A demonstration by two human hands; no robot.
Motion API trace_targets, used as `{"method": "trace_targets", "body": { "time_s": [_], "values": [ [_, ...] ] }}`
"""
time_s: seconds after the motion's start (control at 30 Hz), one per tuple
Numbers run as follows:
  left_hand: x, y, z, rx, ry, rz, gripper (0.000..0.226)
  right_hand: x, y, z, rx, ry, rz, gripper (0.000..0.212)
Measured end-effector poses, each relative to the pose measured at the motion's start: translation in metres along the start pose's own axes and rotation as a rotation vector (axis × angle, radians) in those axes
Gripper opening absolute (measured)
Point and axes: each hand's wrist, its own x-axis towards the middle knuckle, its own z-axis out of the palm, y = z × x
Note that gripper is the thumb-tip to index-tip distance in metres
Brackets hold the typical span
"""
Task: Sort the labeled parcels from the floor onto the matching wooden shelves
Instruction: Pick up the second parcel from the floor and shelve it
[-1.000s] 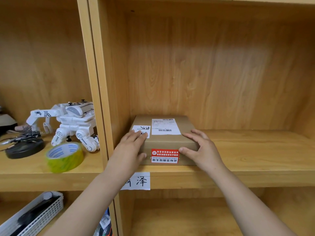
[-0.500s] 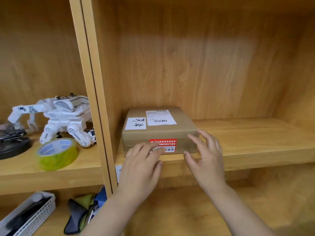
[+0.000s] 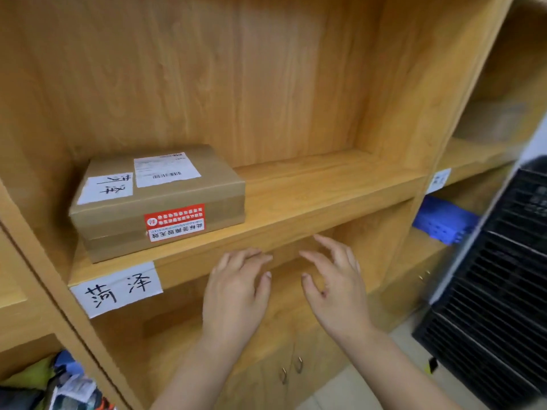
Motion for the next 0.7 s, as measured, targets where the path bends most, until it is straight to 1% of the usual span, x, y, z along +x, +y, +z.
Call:
{"method": "trace_targets", "body": {
  "time_s": [0.13, 0.3, 0.37, 0.47, 0.7],
  "values": [
    [-0.001, 0.051, 0.026, -0.069, -0.110, 0.044, 0.025, -0.027, 0.036, -0.042, -0.048, 0.020, 0.088, 0.035],
    [-0.014, 0.135, 0.067, -0.161, -0.227, 0.130, 0.020, -0.079, 0.086, -0.113, -0.117, 0.084, 0.226, 0.047],
    [-0.028, 0.179, 0.086, -0.214, -0.266, 0.165, 0.018, -0.110, 0.110, -0.148, -0.149, 0.099, 0.288, 0.051],
    [-0.058, 0.253, 0.113, -0.296, -0.331, 0.221, 0.017, -0.162, 0.146, -0.210, -0.221, 0.111, 0.398, 0.051],
    [-0.139, 0.425, 0.173, -0.464, -0.504, 0.363, 0.022, -0.298, 0.213, -0.361, -0.331, 0.238, 0.653, 0.049]
  ]
}}
